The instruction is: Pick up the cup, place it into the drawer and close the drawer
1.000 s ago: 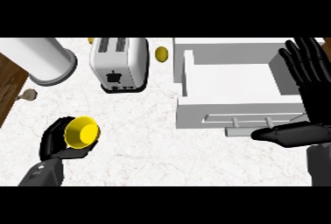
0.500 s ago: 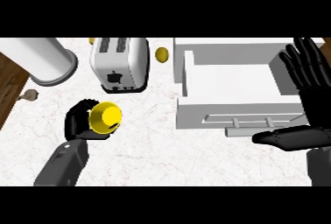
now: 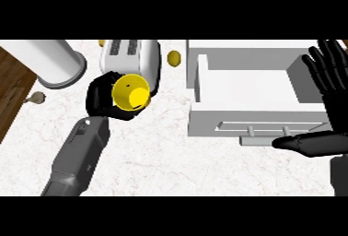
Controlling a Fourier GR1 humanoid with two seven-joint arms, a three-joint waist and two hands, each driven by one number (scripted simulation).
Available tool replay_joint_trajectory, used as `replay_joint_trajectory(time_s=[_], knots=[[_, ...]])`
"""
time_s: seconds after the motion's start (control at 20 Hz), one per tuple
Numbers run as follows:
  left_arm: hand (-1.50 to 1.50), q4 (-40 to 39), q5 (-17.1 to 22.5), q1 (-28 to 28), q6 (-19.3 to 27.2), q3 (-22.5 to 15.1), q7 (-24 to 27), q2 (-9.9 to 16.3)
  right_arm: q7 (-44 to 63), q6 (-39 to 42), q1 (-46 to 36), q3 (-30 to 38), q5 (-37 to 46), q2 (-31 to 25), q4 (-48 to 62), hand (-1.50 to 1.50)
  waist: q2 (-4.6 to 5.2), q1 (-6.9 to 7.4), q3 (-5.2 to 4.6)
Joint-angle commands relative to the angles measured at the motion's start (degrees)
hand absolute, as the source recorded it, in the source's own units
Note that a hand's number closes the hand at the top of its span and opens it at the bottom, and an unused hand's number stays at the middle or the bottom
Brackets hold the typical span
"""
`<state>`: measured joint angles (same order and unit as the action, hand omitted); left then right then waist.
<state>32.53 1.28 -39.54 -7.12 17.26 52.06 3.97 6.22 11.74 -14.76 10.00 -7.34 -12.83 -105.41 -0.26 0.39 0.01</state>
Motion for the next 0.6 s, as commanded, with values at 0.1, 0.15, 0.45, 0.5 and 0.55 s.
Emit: replay_joint_trajectory(time_s=[0.1, 0.15, 0.45, 0.5, 0.55], knots=[[1.50, 7.6, 1.1, -10.4, 2.6, -4.6, -12.1, -3.8, 2.0, 0.2, -2.4, 1.2, -1.1, -1.3, 1.1, -1.50, -0.43, -0.18, 0.07], [1.50, 9.9, 1.3, -9.4, 2.2, -5.5, -12.6, -3.9, -0.2, 0.0, -1.0, 0.4, 0.5, -0.6, 1.7, -1.50, -0.44, 0.14, 0.09], [1.50, 12.6, 4.3, -19.5, 12.6, -12.7, -25.8, -3.9, -1.4, -1.5, 0.1, -1.1, 2.6, 1.1, 1.2, -1.50, -0.15, -1.06, 0.04], [1.50, 12.2, 6.8, -20.8, 16.2, -15.9, -27.0, -3.9, -0.6, -1.3, -2.9, -0.4, 1.8, 0.2, 1.9, -1.50, -0.07, -1.42, 0.02], [1.50, 10.4, 5.1, -24.7, 16.8, -14.0, -28.8, -4.0, -2.8, -1.6, 0.0, -1.9, 4.0, 1.3, 1.1, -1.50, 0.17, -1.69, 0.03]])
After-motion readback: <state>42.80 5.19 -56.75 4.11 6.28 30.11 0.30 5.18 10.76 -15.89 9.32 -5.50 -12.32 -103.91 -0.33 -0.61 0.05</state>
